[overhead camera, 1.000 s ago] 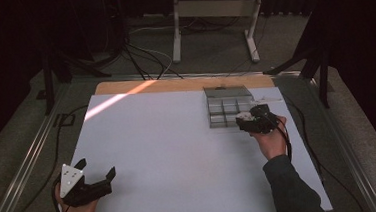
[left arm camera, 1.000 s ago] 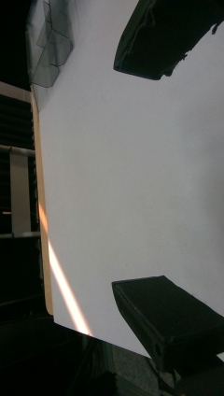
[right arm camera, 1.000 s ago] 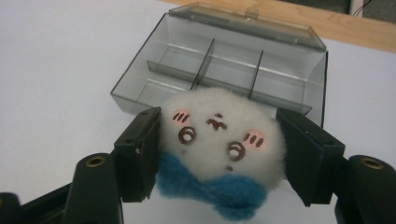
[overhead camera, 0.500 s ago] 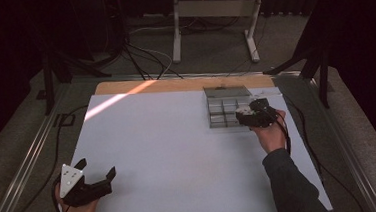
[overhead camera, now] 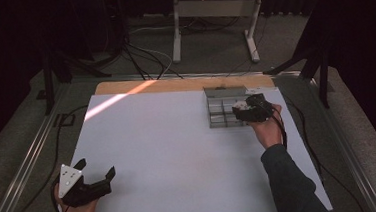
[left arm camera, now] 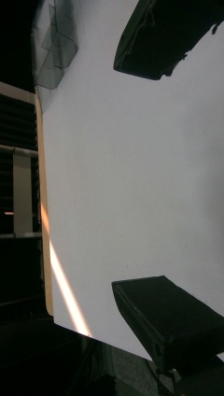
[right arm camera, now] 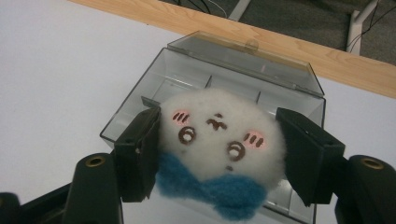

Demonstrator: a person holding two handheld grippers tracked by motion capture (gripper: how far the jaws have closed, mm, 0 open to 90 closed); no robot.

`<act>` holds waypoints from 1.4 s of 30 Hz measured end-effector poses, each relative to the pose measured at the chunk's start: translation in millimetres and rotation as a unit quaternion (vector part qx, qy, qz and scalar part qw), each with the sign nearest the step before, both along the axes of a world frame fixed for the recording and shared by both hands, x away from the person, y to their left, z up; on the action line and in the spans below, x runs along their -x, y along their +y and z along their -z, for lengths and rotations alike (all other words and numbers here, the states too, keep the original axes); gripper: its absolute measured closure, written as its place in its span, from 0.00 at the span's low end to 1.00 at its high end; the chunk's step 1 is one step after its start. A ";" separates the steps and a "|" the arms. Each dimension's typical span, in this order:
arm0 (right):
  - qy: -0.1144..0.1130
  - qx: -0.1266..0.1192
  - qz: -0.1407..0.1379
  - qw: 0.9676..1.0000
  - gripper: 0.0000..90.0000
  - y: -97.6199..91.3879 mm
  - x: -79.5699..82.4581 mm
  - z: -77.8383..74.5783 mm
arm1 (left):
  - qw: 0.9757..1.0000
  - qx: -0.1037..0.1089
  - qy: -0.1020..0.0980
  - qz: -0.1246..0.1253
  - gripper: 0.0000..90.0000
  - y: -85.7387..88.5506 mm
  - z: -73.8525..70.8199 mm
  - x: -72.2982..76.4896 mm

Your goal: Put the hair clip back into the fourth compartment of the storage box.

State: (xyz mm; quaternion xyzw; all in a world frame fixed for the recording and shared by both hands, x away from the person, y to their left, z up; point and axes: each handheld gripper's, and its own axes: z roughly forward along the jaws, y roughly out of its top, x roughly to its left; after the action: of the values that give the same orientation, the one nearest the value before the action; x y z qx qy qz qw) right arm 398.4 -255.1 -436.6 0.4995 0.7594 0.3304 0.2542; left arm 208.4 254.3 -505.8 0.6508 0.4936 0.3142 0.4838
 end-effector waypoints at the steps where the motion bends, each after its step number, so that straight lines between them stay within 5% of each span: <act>1: 0.000 0.002 -0.003 1.000 0.38 1.6 -2.5 0.8 | 1.000 0.001 0.000 0.000 0.01 0.4 -0.1 0.0; 42: 0.002 0.007 -0.048 0.999 0.37 33.1 -21.2 21.1 | 1.000 0.005 -0.003 -0.004 0.01 2.5 -0.1 0.0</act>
State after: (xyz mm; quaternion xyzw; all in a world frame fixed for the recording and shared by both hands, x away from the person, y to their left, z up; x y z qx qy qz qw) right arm 419.7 -222.0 -457.8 0.4613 0.7855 0.3354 0.2401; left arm 208.4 256.8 -505.8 0.6457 0.4962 0.3155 0.4872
